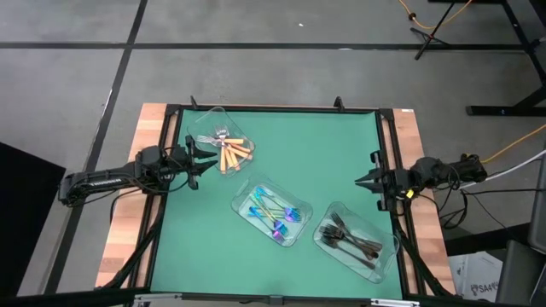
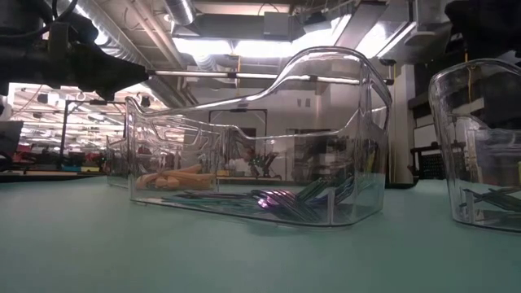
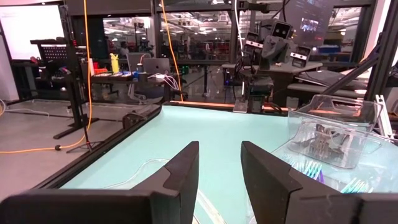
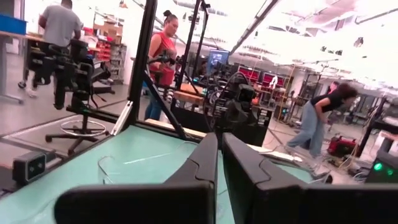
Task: Sort silverware by color (type)
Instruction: Return to Home Position
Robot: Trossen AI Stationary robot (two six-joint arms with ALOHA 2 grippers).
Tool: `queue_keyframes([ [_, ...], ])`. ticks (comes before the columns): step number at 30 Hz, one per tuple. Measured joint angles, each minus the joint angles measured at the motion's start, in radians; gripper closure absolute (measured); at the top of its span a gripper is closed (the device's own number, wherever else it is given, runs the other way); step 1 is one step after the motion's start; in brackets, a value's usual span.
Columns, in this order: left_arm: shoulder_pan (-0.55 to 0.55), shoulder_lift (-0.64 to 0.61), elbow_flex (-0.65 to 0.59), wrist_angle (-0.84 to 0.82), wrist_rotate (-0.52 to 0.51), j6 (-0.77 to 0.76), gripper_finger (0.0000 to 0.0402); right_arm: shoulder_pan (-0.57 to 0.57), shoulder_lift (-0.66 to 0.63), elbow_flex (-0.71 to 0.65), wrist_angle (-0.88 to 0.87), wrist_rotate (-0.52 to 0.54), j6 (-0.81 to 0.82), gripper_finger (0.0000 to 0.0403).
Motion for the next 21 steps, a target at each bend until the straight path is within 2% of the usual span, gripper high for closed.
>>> queue_keyframes([
  [15,0.000,0.000,0.000,0.000,0.000,0.000,0.0288,0.000,0.000,-0.001,-0.053,-0.019,0.009,0.0385],
  [21,0.000,0.000,0.000,0.000,0.000,0.000,0.0288,0.000,0.000,-0.094,0.060,-0.035,0.013,0.0385],
])
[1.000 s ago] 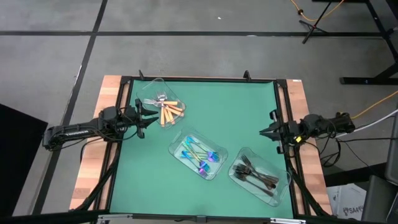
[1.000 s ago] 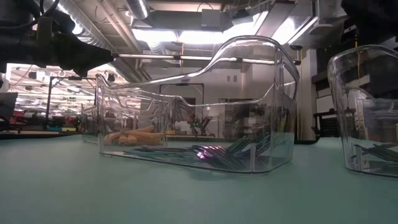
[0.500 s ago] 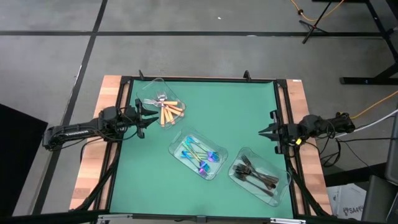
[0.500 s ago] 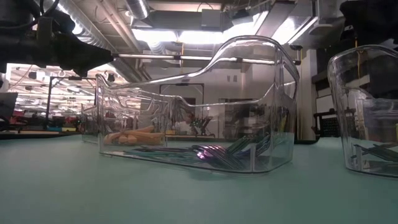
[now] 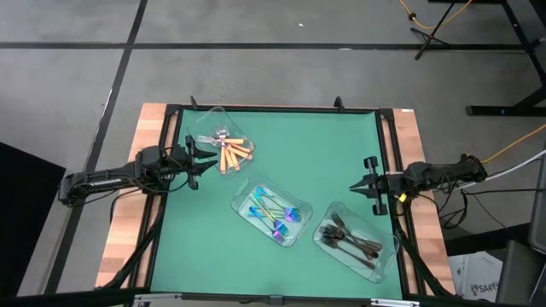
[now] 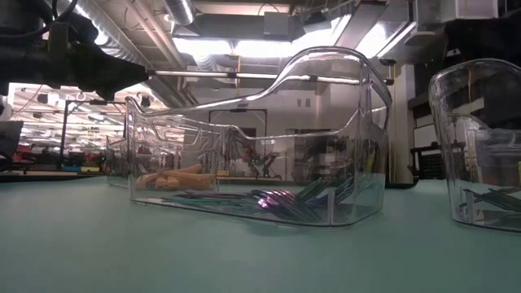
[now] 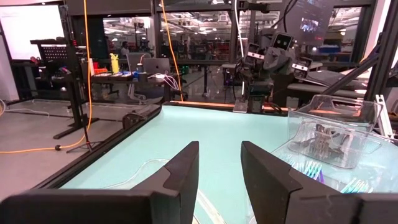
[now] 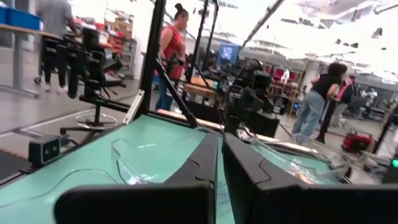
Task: Sort silverware by color (type)
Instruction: Return to Home Position
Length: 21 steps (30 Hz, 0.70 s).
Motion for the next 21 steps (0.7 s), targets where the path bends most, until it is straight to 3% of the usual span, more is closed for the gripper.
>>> queue_keyframes([
  [11,0.000,0.000,0.000,0.000,0.000,0.000,0.0288,-0.010,0.001,-0.041,0.074,0.002,-0.079,0.0385],
  [17,0.000,0.000,0.000,0.000,0.000,0.000,0.0288,-0.125,0.002,-0.041,0.070,-0.010,-0.083,0.0385],
  [21,0.000,0.000,0.000,0.000,0.000,0.000,0.0288,-0.221,0.002,-0.041,0.060,-0.111,-0.030,0.0385],
])
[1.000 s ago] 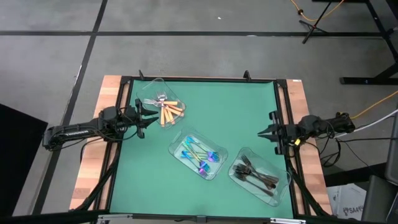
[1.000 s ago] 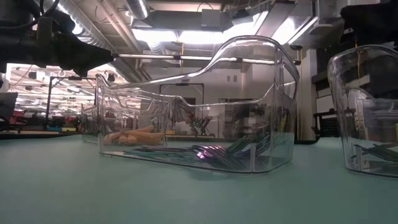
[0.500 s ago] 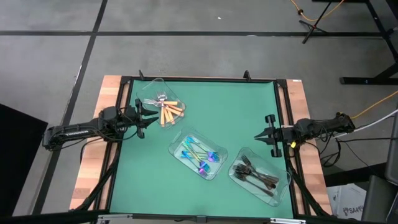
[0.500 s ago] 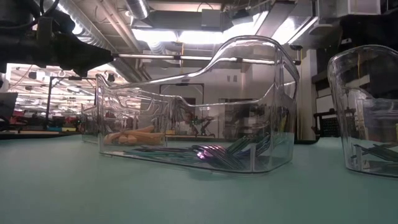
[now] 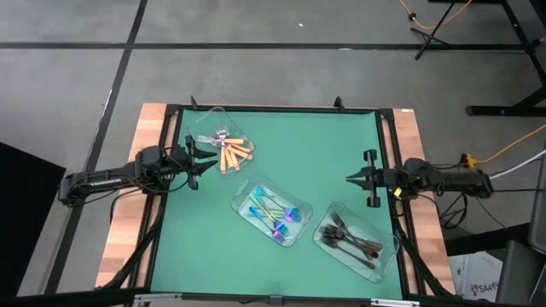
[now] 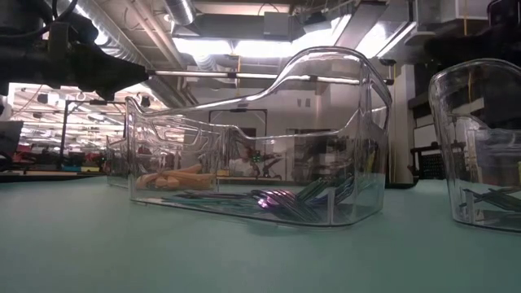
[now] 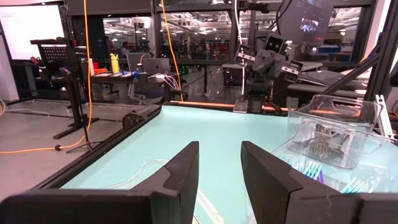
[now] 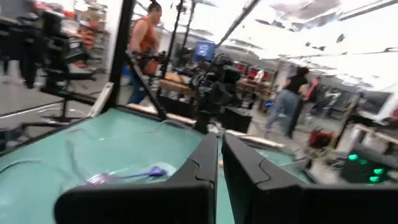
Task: Sort silverware by color (type)
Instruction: Return to Home Position
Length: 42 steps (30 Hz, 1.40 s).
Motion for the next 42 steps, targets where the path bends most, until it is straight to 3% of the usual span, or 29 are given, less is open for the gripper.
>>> queue_keyframes([
  [6,0.000,0.000,0.000,0.000,0.000,0.000,0.0288,-0.096,0.000,0.000,-0.073,-0.126,0.034,0.0385],
  [42,0.000,0.000,0.000,0.000,0.000,0.000,0.0288,-0.106,0.000,0.000,-0.120,-0.098,0.080,0.0384],
])
